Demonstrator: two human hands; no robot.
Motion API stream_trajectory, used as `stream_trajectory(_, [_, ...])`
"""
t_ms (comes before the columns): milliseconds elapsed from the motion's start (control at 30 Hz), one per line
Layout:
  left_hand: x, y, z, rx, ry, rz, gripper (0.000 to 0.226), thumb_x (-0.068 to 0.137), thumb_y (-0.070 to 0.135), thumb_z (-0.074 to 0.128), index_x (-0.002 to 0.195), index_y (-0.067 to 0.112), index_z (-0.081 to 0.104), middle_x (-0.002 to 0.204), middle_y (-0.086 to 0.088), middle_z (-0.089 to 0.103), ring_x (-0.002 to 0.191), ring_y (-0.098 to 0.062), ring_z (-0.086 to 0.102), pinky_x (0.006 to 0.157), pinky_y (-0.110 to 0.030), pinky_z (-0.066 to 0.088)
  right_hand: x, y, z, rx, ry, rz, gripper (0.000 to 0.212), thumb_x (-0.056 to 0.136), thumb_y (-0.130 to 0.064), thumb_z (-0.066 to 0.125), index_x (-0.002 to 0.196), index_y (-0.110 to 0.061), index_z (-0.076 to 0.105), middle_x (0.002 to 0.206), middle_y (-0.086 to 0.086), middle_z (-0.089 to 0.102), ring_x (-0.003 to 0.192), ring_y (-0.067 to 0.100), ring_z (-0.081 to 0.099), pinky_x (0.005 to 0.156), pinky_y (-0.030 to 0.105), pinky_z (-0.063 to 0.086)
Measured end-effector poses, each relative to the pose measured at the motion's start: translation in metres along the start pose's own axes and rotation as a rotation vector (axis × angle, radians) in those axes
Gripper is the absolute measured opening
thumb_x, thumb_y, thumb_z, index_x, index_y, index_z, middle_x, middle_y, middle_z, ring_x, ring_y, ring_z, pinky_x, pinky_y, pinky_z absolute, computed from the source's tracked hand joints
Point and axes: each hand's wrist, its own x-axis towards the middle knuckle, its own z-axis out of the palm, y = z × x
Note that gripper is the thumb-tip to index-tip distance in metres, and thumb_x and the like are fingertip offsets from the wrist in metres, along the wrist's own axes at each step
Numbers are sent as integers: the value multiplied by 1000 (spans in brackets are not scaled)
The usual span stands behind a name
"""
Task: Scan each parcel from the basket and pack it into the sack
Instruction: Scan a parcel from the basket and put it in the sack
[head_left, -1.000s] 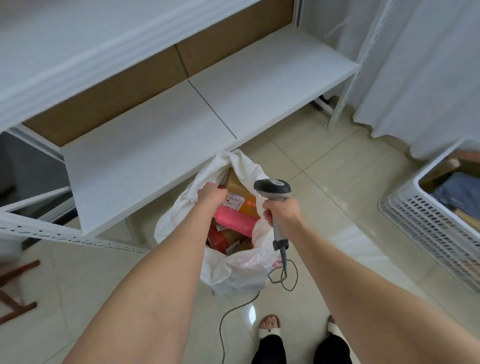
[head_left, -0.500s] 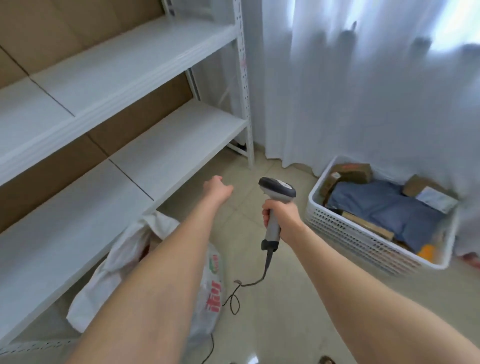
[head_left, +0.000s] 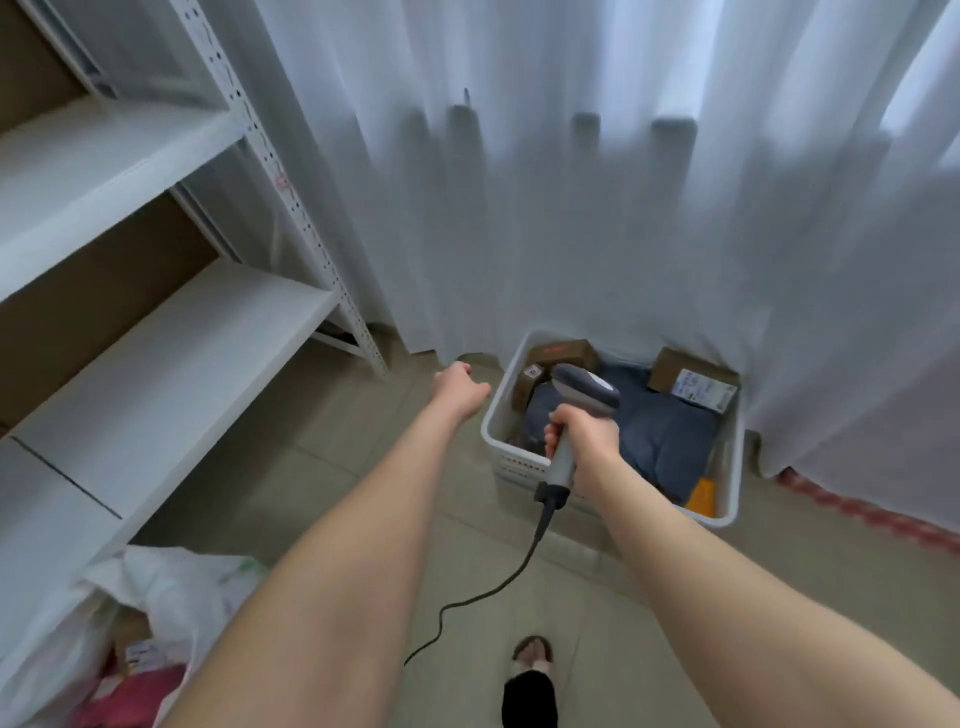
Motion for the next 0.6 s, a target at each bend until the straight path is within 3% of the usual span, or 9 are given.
stream_trajectory(333, [157, 108, 132, 61, -187, 73, 53, 91, 22, 57, 141, 13, 41, 142, -12, 45, 126, -28, 47, 105, -34, 39, 179, -85, -56, 59, 186, 47, 4, 85, -3, 62, 89, -2, 62, 69, 10, 63, 54, 15, 57, 54, 26, 51])
stream_trajectory(600, [259, 158, 262, 126, -385, 67, 52, 94, 23, 53, 142, 12, 39, 144, -11, 44, 129, -27, 45, 101, -30, 37, 324, -119, -119, 19, 397, 44, 2, 82, -3, 66, 80, -3, 64, 64, 10, 61, 51, 16, 55, 52, 26, 49])
